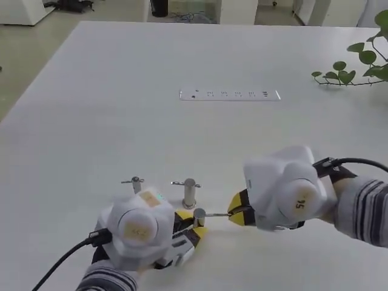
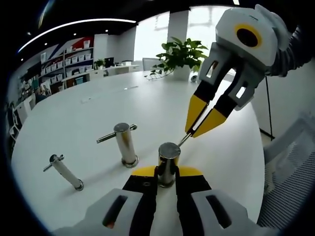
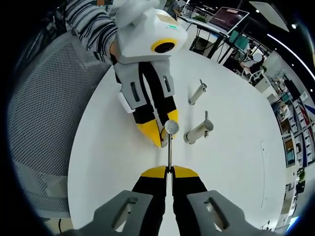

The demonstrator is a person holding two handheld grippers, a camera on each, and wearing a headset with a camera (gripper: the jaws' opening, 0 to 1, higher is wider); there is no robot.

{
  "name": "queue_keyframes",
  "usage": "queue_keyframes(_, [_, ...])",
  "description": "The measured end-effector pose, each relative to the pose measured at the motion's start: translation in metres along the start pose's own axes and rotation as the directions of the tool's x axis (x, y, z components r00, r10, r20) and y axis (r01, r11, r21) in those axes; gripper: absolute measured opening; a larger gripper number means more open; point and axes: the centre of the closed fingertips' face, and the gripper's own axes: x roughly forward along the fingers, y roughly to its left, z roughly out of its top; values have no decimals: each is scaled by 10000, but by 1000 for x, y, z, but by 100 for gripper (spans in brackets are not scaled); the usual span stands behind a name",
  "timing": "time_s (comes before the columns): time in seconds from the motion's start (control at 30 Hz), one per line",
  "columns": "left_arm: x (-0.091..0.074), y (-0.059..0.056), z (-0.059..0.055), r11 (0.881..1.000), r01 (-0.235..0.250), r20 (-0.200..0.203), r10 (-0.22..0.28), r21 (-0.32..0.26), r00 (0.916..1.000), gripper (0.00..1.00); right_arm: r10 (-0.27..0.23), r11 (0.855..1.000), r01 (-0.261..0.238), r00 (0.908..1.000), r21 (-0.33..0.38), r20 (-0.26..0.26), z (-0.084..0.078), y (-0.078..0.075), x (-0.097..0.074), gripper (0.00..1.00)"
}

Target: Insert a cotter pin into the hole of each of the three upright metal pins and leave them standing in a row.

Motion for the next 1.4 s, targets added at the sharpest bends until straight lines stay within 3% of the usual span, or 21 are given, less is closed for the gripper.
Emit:
queue_keyframes(0.67, [1, 2, -4, 9986, -335, 151, 341, -414, 9993, 10, -149, 9997, 150, 9998, -175, 91, 12, 0, -1, 0])
queue_keyframes(1.03, [2, 2, -4, 9982, -423, 156, 430, -431, 9990, 10, -65, 9997, 75, 9991, -239, 413, 27, -1, 6, 0])
queue_keyframes(1.4, [4, 3, -4, 9967, -551, 220, 565, -591, 9982, 11, -47, 9994, 28, 9983, 342, 572, 33, -2, 10, 0])
